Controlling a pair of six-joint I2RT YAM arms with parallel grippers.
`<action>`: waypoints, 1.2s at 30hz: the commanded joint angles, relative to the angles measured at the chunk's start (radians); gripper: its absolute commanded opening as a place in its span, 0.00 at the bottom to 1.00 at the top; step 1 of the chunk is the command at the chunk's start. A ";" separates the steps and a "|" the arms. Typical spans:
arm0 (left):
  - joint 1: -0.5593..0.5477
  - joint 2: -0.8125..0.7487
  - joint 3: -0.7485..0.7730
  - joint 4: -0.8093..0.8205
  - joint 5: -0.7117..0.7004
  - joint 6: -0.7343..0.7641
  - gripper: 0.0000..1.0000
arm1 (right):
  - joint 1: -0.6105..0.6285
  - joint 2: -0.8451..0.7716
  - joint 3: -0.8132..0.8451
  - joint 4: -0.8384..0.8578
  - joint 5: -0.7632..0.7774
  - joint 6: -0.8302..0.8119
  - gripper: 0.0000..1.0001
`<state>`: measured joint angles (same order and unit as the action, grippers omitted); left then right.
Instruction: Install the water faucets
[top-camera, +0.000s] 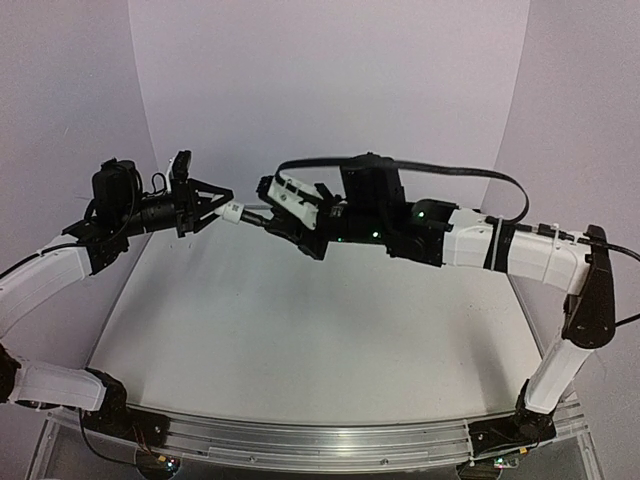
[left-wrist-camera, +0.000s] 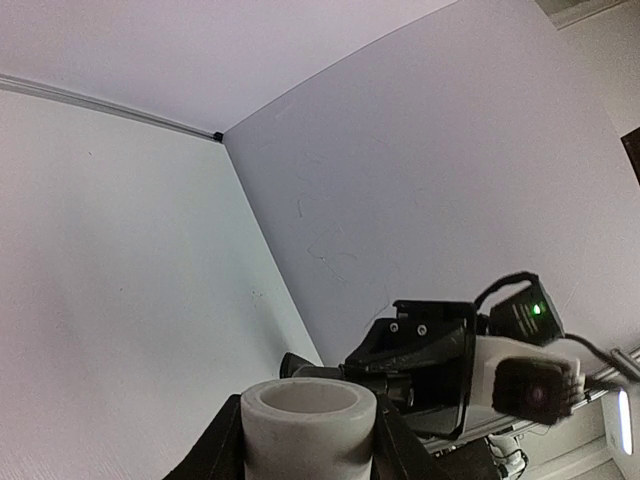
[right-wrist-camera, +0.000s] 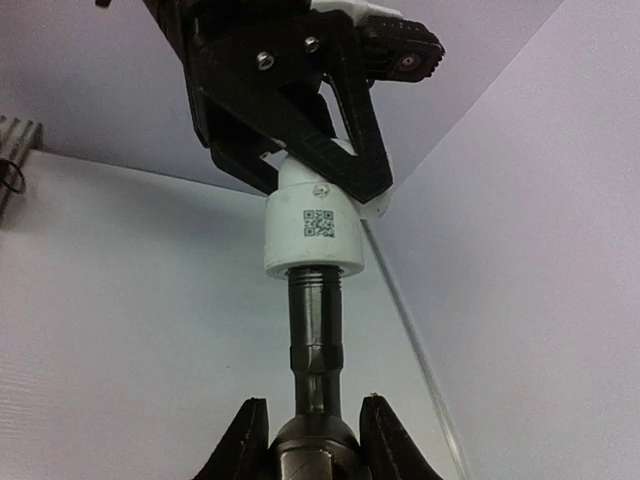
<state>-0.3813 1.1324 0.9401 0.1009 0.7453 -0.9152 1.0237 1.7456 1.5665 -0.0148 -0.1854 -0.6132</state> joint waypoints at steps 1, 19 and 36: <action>-0.004 -0.024 0.023 0.092 0.027 -0.002 0.00 | -0.112 -0.057 0.102 -0.030 -0.517 0.498 0.00; -0.004 -0.053 0.021 0.094 0.032 -0.007 0.00 | -0.346 0.345 0.282 0.488 -1.057 1.918 0.00; -0.004 -0.070 0.026 0.061 -0.011 -0.001 0.00 | -0.467 0.501 0.039 1.388 -1.003 2.653 0.58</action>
<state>-0.3952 1.1087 0.9215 0.0664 0.7418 -0.9474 0.6825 2.2913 1.6468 1.2615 -1.2833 1.9117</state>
